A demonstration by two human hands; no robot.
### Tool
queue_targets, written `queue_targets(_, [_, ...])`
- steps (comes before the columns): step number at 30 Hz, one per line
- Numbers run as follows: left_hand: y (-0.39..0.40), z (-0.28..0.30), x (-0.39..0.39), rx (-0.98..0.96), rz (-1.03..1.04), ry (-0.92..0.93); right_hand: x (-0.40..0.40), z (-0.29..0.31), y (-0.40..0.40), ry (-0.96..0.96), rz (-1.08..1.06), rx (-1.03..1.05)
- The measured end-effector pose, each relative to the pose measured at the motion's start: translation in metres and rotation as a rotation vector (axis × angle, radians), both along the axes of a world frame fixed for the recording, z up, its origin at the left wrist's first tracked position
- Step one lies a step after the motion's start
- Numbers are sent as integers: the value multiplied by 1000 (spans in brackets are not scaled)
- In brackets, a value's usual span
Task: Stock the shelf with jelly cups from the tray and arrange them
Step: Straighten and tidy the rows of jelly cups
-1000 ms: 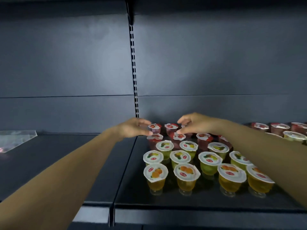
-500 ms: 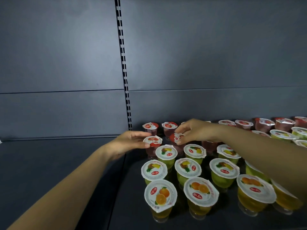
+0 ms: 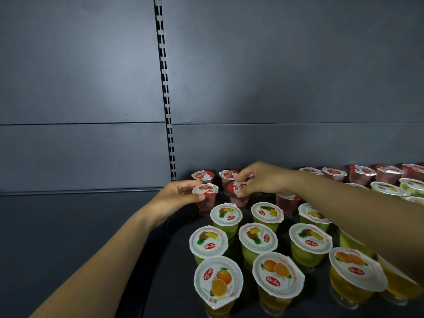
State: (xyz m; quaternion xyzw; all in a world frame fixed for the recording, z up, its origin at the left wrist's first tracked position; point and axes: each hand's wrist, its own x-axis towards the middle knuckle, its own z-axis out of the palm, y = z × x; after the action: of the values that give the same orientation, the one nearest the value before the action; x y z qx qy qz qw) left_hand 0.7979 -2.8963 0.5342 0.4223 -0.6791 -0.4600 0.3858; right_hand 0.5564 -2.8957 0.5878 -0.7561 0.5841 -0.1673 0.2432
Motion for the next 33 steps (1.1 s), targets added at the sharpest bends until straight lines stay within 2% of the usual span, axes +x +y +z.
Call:
queue_targets(16, [-3,-2,1,-4,14,5,-4,-1,-8,-18,51,38])
queue_targets(23, [-2,-2,-3,158,16,141,-5,0,-3,30,65,4])
queue_targets(26, [-2,13,-2,170,29,-2,-8,12,7,101,83,-6])
queue_targets(31, [14,67,-3,10,53,-573,-24,55,36,235,64,-103])
queue_targets(33, [28,92,-10,-33,55,-743,-30,73,53,365,59,-139])
